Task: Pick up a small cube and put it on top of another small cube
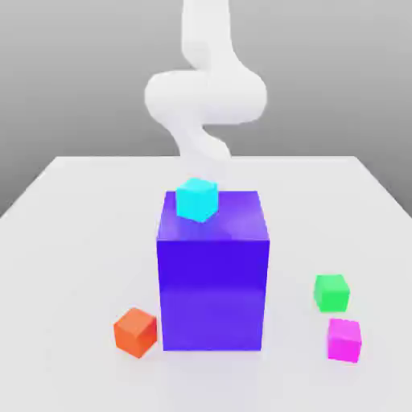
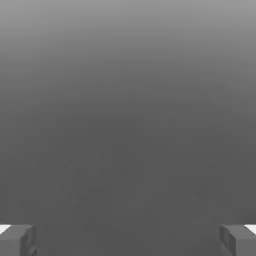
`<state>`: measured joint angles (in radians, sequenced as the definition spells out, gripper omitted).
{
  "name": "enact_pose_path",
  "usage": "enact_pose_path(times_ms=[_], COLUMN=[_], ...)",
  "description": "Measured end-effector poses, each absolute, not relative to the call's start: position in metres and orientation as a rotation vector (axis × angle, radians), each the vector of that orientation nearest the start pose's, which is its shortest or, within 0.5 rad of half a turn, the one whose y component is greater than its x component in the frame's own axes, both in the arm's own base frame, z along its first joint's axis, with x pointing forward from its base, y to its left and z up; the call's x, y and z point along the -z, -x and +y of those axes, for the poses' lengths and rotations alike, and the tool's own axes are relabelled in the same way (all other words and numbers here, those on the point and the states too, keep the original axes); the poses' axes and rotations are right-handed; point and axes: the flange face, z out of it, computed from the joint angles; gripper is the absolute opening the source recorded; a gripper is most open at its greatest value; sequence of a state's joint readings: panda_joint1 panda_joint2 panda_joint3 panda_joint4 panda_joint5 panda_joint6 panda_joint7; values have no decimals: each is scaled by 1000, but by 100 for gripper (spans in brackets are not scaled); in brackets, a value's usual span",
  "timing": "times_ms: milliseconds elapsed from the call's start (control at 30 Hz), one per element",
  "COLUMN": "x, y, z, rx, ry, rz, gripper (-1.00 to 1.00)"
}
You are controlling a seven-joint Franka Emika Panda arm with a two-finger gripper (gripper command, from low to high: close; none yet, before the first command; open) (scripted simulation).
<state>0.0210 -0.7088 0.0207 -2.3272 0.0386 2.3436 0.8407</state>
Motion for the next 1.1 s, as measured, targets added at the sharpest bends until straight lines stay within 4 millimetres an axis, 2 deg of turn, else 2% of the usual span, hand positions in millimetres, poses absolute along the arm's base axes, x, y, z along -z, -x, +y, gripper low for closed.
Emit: enact_pose_path(times_ms=[100,200,300,400,533,667,800,967,1000,1100], x=[-613,-555,-495,-434,-353,-274,-202,-140,-131,-131], y=[-416,-439,-453,-456,-446,-416,-385,-378,-378,-378], z=[47,77,109,140,177,214,227,229,229,229], rx=[750,611,481,361,218,98,14,1,0,1], ry=[2474,2500,2531,2566,2620,2694,2750,2761,2761,2760], rz=[1099,1143,1191,1242,1319,1379,1480,1498,1498,1498], gripper=[0,0,0,0,0,0,0,0,-100,-100])
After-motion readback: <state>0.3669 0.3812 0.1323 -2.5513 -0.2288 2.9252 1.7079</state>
